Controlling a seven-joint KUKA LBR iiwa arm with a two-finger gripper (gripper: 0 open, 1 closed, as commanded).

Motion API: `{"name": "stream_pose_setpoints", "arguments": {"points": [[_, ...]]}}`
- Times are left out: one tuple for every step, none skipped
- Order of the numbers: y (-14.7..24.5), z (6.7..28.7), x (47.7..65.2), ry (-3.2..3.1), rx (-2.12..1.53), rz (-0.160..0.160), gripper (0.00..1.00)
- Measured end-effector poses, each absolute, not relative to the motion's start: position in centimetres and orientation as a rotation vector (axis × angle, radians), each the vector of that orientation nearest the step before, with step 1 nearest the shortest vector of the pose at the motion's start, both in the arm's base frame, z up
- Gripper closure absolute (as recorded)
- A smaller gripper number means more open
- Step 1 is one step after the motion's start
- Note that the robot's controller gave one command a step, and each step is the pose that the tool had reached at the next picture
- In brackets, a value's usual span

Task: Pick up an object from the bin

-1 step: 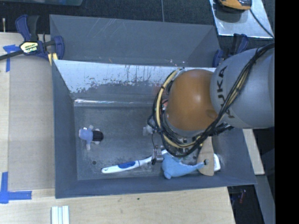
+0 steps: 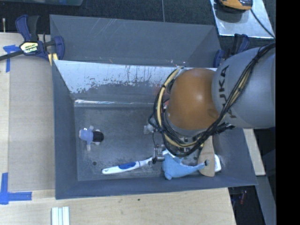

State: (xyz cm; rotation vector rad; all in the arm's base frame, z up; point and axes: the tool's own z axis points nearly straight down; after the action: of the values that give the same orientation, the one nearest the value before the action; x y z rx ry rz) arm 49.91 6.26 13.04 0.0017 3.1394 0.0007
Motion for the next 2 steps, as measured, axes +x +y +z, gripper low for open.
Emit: {"name": "stream_pose_setpoints", "arguments": {"points": [[5.23,7.02,48.46,3.139,0.06,0.001,0.0],[5.09,7.02,48.5,3.134,0.113,0.003,0.0]]}}
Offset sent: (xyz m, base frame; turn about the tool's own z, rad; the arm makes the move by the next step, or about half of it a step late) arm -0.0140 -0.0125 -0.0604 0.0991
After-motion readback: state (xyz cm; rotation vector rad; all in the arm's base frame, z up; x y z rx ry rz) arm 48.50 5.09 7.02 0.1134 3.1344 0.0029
